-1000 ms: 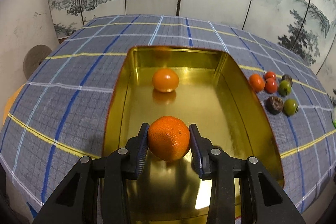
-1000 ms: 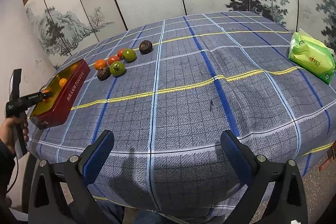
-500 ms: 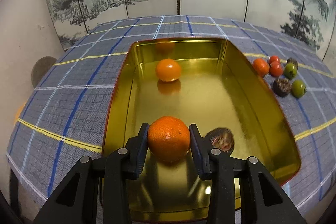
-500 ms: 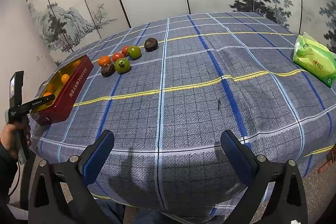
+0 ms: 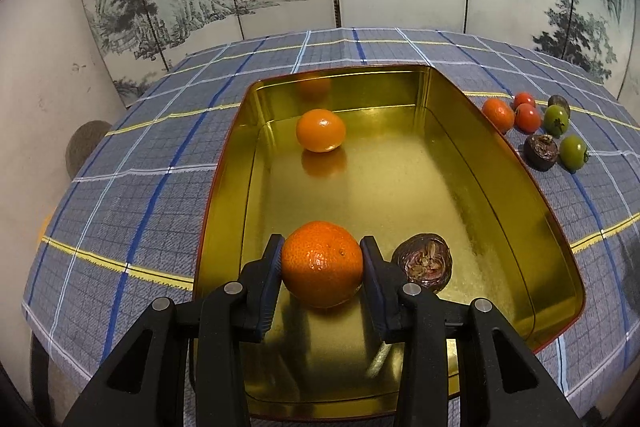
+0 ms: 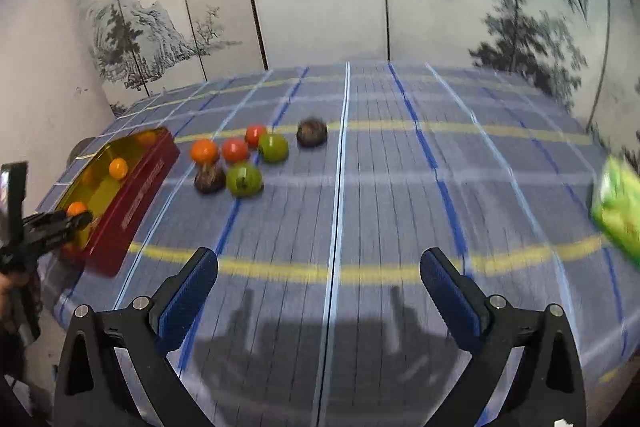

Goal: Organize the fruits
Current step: 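Open the left tool to drop the mandarin in the tin while the right tool grasps another brown fruit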

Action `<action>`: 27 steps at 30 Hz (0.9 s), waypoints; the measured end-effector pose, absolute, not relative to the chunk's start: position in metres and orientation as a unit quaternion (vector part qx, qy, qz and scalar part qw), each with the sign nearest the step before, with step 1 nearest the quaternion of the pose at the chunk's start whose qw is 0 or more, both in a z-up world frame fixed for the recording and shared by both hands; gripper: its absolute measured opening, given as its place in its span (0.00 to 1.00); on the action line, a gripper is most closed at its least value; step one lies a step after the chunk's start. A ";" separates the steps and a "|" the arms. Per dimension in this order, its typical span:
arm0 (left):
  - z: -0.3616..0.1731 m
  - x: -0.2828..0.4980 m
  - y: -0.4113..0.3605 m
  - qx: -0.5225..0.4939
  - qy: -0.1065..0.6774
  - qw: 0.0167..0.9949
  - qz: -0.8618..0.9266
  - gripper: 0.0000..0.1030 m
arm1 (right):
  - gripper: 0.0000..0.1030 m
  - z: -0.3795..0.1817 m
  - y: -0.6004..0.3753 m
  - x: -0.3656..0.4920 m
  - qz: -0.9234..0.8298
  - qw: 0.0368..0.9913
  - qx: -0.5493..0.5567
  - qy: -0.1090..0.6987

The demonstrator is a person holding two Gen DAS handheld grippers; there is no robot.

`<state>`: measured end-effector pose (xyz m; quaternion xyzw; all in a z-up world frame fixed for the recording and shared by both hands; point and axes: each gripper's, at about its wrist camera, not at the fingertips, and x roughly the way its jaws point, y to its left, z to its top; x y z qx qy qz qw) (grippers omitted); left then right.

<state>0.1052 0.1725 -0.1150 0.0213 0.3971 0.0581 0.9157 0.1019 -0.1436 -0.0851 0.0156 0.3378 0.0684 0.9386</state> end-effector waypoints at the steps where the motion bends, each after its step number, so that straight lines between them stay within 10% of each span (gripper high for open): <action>1: -0.115 0.105 0.172 0.020 0.396 0.916 0.060 0.38 | 0.98 -0.081 -0.143 0.112 0.068 0.940 0.009 0.333; 15: -0.114 0.093 0.170 -0.013 0.348 0.936 0.052 0.72 | 0.96 -0.099 -0.143 0.249 0.055 0.927 -0.048 0.368; 27: -0.078 0.051 0.190 -0.077 0.264 0.959 0.062 0.75 | 0.46 -0.118 -0.112 0.316 0.083 0.906 -0.030 0.415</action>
